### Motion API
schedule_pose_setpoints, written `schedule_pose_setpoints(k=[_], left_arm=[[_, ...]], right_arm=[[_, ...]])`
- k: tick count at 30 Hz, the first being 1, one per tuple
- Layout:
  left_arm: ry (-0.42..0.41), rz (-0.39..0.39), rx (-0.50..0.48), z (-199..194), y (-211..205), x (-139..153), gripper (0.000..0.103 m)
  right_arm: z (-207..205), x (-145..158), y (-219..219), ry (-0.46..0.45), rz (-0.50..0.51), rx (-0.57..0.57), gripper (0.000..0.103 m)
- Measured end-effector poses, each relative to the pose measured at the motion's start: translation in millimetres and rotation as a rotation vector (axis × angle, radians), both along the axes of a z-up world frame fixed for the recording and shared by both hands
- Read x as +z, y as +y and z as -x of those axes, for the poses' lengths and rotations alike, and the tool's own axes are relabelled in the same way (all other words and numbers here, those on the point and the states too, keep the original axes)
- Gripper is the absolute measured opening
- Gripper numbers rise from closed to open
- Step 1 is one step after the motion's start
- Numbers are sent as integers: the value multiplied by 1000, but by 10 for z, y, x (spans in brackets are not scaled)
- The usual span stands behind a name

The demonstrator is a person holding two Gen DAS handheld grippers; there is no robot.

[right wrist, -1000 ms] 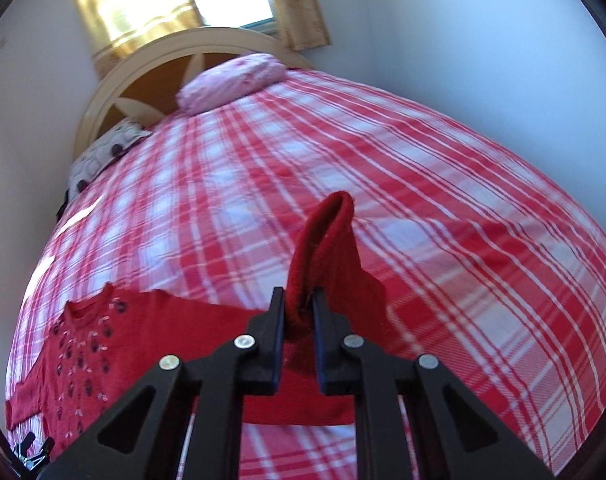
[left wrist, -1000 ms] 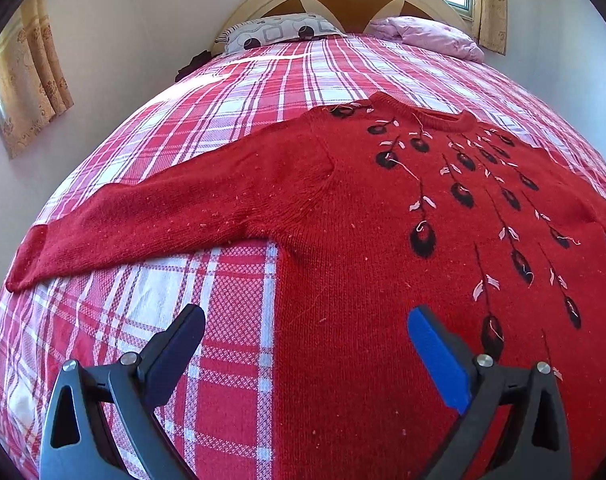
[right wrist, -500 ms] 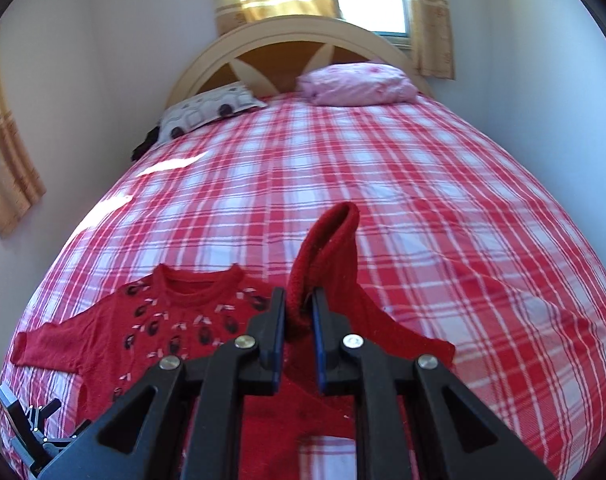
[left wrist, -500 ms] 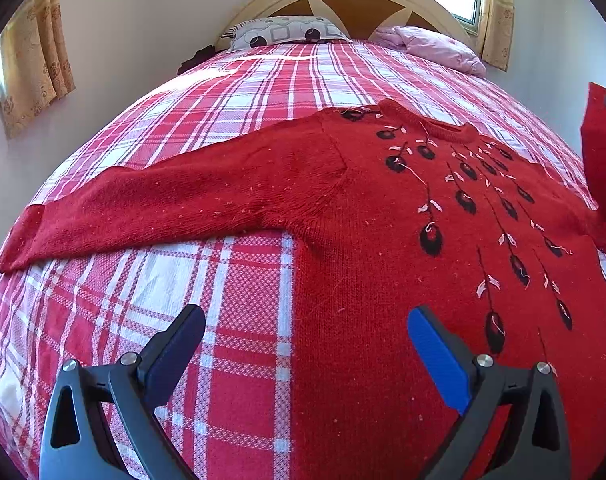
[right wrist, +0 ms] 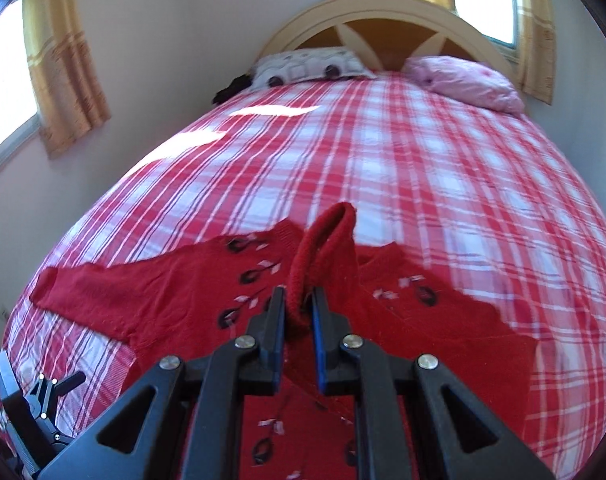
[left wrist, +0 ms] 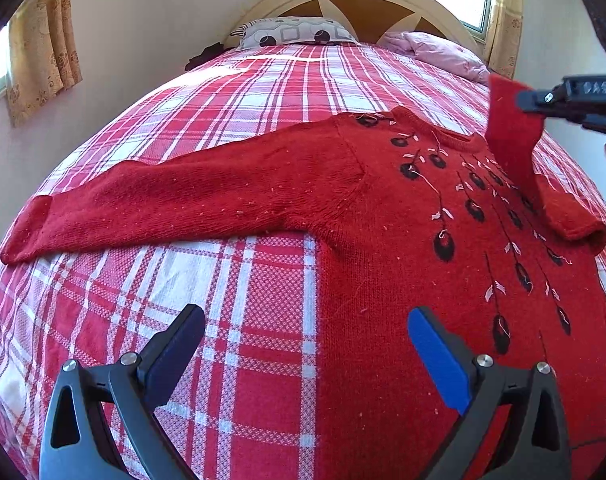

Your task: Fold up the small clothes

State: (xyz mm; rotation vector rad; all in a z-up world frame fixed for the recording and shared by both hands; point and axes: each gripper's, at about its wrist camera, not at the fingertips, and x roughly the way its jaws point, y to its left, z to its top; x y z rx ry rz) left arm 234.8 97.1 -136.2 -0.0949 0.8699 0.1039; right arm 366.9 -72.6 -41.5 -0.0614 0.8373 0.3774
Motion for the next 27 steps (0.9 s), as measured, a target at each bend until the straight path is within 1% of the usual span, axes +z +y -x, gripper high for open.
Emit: schedule_pose_setpoints(k=[5, 6, 7, 8, 9, 11, 14, 16, 17, 19, 20, 23, 24, 25, 26, 27], left_arm=[[22, 19, -3, -52, 20, -1, 102], [25, 22, -8, -67, 12, 7, 102], [25, 20, -12, -80, 1, 18, 102], [22, 18, -24, -96, -21, 42, 102], [19, 18, -33, -113, -47, 66, 102], [8, 17, -55, -159, -104, 117, 102], [-5, 52, -139, -302, -288, 204, 102], [-25, 63, -191, -399, -411, 261, 102], [-38, 54, -221, -497, -512, 292, 102], [-45, 42, -251, -671, -639, 321, 102], [-41, 47, -262, -760, -689, 319, 100], [-4, 70, -268, -1047, -831, 280, 92], [20, 72, -270, -1158, -877, 247, 92], [36, 73, -266, -1245, -903, 212, 91], [50, 72, -246, -1327, -923, 169, 88], [68, 76, -229, -1417, -941, 108, 84]], right_arm=[[24, -434, 361, 76, 27, 87, 16], [22, -533, 400, 99, 23, 114, 20], [21, -597, 435, 114, 22, 130, 29], [25, -666, 436, 134, 18, 146, 40], [46, -704, 407, 147, 9, 158, 57], [133, -683, 303, 125, -5, 160, 58], [272, -618, 3, 95, -2, 125, 58], [373, -562, -299, 84, -38, 80, 61], [409, -540, -454, 78, -53, 51, 63], [529, -502, -822, 61, -69, -23, 66], [561, -497, -933, 56, -71, -52, 66], [751, -520, -1319, 39, -80, -143, 69], [780, -533, -1399, 38, -82, -159, 69], [838, -550, -1470, 34, -89, -175, 69], [894, -558, -1528, 29, -91, -185, 69], [942, -570, -1582, 23, -97, -194, 69]])
